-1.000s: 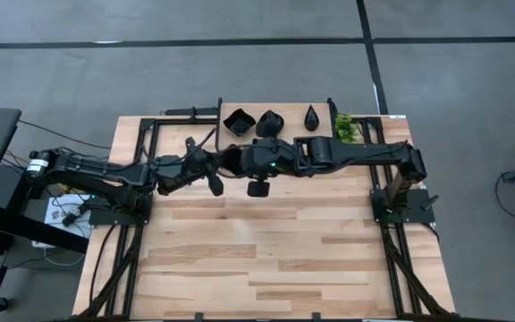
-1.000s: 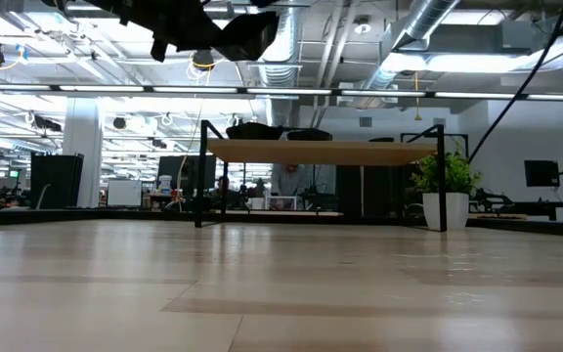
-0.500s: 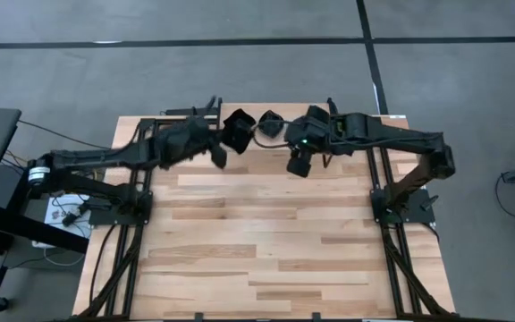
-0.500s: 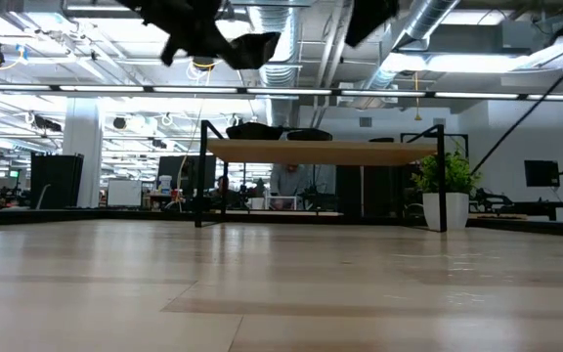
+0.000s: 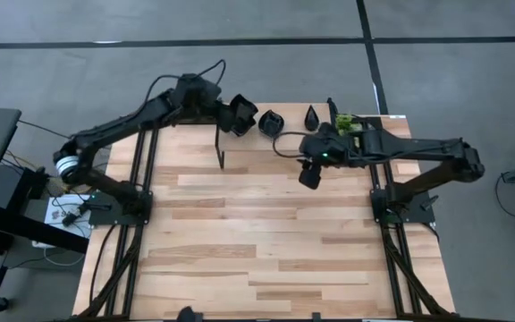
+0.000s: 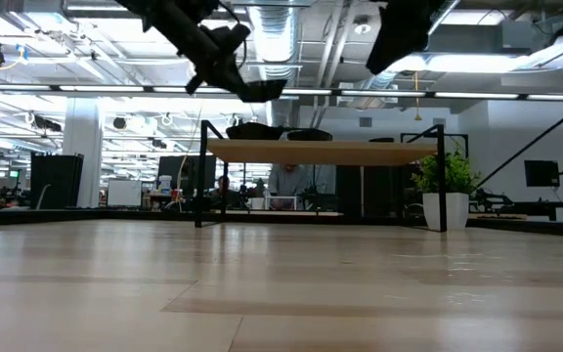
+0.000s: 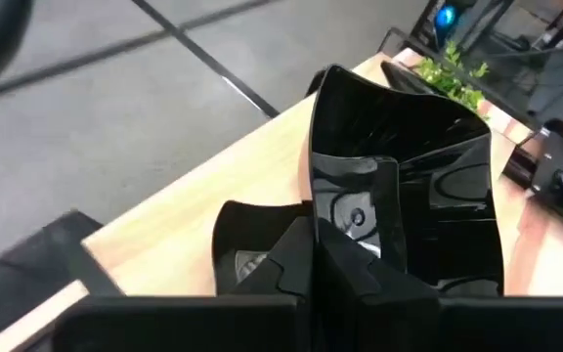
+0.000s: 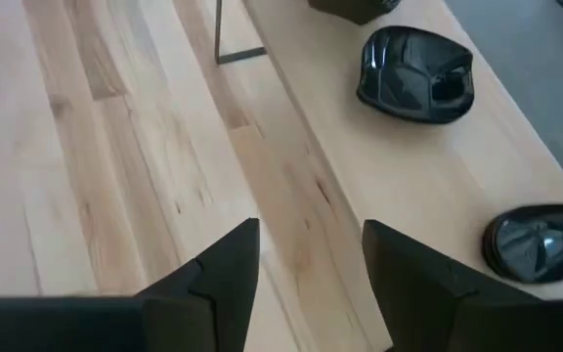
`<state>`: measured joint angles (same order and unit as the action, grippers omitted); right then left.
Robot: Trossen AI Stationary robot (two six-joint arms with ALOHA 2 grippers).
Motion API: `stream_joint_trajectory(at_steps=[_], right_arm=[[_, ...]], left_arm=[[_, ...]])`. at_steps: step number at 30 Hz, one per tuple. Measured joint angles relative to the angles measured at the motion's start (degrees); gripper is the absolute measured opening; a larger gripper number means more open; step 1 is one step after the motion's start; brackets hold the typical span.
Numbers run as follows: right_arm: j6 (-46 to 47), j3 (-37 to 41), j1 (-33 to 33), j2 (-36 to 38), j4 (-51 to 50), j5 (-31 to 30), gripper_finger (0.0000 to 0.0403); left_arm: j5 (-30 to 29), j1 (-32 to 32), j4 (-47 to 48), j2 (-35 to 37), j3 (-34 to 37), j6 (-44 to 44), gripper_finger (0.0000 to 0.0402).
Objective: Pick & Place Mini shaped plates
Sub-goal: Stack the distorted square plate on top of the distorted square plates on the shelf
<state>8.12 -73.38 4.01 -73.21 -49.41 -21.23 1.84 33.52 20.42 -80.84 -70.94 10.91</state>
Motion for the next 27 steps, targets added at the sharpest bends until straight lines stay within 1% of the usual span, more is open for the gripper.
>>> stream_joint_trajectory(at_steps=[2,6,12,15,20,23,27], right_arm=[[0.0,1.3,0.0,1.8,0.0,0.2,0.0179],[0.4,5.0,0.6,6.4,1.6,0.4,0.018],[4.3,8.6,1.1,13.7,1.7,0.4,0.0178],[4.4,8.6,0.8,15.6,2.3,0.4,0.0179],[4.2,8.6,0.9,16.3,2.5,0.4,0.0182],[4.1,8.6,0.9,15.7,2.5,0.4,0.0183],[4.0,8.6,0.9,14.3,2.4,0.7,0.0181]], left_arm=[[2.0,0.7,0.9,-2.1,-1.7,0.0,0.0006],[2.9,1.4,2.4,-5.3,-2.3,0.1,0.0006],[3.2,3.3,6.1,-4.8,-2.4,0.4,0.0007],[5.1,4.4,5.7,-4.8,-2.4,1.6,0.0007],[6.5,4.5,5.7,-5.7,-2.4,2.0,0.0007],[8.0,4.5,5.8,-6.4,-2.4,2.7,0.0007],[8.1,4.5,5.8,-7.6,-2.4,1.6,0.0007]])
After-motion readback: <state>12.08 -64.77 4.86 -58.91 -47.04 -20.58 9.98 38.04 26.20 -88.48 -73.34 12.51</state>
